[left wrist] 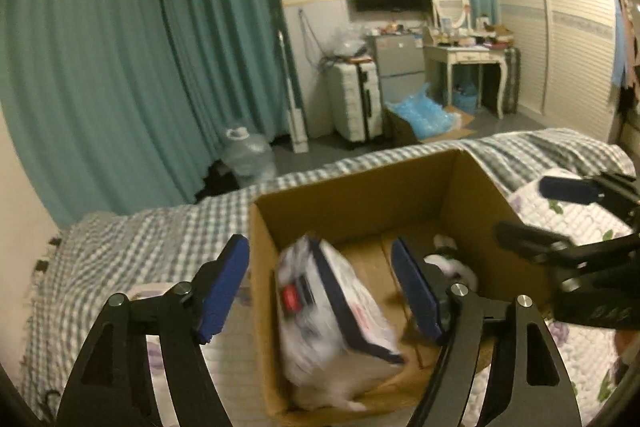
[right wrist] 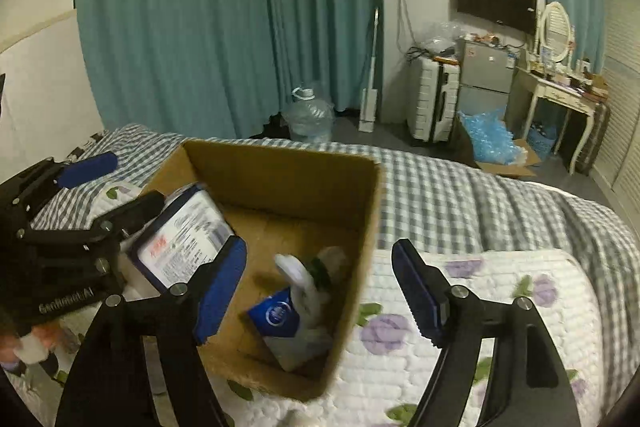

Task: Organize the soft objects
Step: 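Withdraw both tools from the box back over the bed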

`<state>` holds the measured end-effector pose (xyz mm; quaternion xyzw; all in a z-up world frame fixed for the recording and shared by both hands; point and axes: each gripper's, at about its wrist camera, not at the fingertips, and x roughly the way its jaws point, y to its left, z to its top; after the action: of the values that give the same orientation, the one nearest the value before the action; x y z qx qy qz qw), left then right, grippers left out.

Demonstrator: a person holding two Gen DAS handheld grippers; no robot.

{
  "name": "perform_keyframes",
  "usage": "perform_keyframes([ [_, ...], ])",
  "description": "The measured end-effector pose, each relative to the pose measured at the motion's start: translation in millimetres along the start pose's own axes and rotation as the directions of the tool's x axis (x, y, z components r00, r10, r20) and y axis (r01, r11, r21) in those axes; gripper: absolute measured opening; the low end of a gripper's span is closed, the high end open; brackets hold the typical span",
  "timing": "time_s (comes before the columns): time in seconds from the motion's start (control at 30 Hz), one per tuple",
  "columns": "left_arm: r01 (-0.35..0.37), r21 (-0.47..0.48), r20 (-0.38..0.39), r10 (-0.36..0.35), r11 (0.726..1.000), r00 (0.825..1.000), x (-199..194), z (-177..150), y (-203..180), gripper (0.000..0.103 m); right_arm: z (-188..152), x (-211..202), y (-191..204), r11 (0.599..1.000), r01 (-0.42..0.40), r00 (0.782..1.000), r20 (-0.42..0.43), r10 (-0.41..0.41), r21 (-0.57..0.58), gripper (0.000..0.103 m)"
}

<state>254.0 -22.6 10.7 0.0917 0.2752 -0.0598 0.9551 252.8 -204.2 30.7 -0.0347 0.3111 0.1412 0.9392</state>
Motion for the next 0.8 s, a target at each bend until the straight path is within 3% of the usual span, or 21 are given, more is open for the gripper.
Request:
perform_keyframes([
  [0.2, -0.023, -0.008, 0.059, 0.023, 1.000, 0.998, -46.0, 11.4, 4.8, 0.074, 10.5, -73.1, 2.8, 0.999, 0.038, 0.996, 0.075, -0.039, 0.008, 0.093],
  [0.3, -0.053, -0.003, 0.123, 0.053, 0.999, 0.991, -94.2, 20.5, -0.9, 0.075, 18.2, -122.5, 11.7, 0.999, 0.053, 0.991, 0.124, -0.053, -0.001, 0.095],
  [0.37, -0.048, -0.002, 0.162, 0.048, 0.999, 0.986, -125.6, 24.2, -5.4, 0.084, 24.0, -155.9, 19.4, 0.998, 0.061, 0.987, 0.153, -0.059, -0.006, 0.099],
  [0.57, -0.034, 0.007, 0.248, 0.032, 0.999, 0.968, -216.8, 21.3, 3.7, 0.085, 23.1, -243.3, 53.3, 0.991, 0.124, 0.970, 0.215, -0.111, -0.047, 0.101],
  [0.8, -0.029, -0.022, 0.259, 0.034, 0.999, 0.965, -265.7, 3.6, 24.9, 0.085, -2.6, -283.1, 78.5, 0.989, 0.137, 0.969, 0.215, -0.122, -0.055, 0.102],
])
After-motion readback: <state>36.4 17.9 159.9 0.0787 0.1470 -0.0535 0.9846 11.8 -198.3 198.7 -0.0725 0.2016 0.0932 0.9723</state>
